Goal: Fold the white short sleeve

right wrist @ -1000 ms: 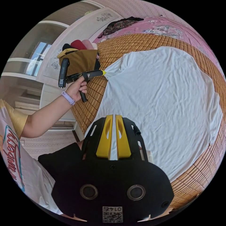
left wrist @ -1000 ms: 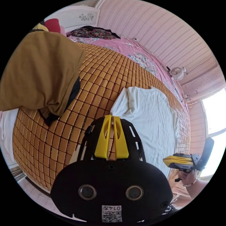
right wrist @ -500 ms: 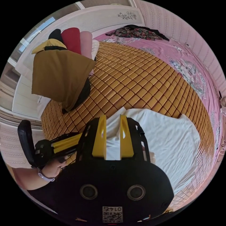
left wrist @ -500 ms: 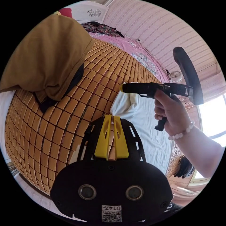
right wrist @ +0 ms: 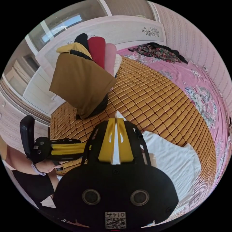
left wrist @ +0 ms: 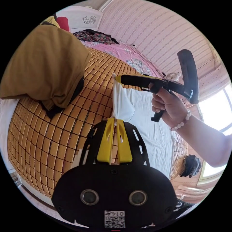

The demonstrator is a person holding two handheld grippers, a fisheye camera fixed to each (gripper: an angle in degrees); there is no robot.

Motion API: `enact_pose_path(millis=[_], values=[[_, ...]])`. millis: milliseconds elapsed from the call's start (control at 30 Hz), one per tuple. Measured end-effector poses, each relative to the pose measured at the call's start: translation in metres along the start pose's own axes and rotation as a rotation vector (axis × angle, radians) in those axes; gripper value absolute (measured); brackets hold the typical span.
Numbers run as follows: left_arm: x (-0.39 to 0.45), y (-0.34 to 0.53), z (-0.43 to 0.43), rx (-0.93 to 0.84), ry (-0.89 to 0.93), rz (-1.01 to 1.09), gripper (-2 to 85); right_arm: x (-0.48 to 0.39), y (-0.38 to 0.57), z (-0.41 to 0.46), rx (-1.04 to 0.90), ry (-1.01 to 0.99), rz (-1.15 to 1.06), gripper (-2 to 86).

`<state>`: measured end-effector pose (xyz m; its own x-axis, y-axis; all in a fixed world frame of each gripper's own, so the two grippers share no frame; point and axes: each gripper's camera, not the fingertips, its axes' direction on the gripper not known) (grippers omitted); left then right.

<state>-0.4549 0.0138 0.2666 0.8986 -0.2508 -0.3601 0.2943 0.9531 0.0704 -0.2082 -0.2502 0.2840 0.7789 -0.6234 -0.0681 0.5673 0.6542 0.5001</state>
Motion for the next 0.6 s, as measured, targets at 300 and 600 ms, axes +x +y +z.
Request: enact_pose_path(millis=[300,600], values=[[-0.031,0.019,0.01,-0.097,0.04,-0.114,-0.1,0.001,0.007,0.009,-0.099,-0.026,0.004,3.8],[-0.004,-0.01,0.021,-0.044,0.026,-0.014,4.0,-0.012,-0.002,0.014,-0.14,0.139,0.015,6.0]])
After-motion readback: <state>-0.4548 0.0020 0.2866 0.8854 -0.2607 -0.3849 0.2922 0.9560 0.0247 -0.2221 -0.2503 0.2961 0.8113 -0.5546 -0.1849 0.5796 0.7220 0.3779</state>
